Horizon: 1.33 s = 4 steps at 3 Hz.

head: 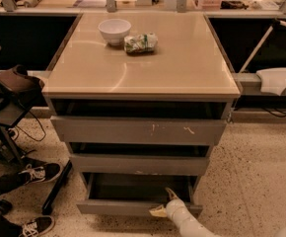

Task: Open bottom drawer

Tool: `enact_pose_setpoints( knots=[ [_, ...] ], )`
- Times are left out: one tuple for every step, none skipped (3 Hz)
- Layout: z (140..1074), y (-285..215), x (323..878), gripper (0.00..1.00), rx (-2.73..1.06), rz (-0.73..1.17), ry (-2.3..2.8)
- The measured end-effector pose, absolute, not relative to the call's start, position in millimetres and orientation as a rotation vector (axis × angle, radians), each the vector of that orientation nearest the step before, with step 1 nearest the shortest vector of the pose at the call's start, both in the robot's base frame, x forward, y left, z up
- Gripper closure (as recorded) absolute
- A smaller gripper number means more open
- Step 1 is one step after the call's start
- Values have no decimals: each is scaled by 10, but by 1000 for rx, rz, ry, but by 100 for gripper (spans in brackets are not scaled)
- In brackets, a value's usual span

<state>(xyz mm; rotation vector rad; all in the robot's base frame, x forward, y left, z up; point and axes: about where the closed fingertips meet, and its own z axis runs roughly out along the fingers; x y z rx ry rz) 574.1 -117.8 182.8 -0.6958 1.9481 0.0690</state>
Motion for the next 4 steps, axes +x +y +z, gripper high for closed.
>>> enact_pose_setpoints(
  knots=[
    [1828, -1181, 5726, 100, -694, 68, 1949],
    [1834, -1198, 5632, 100, -677, 64, 1953],
    [1837, -1204, 5626, 100, -677, 64, 1953],
    [1829, -1201, 5545, 100, -661, 60, 1958]
  ],
)
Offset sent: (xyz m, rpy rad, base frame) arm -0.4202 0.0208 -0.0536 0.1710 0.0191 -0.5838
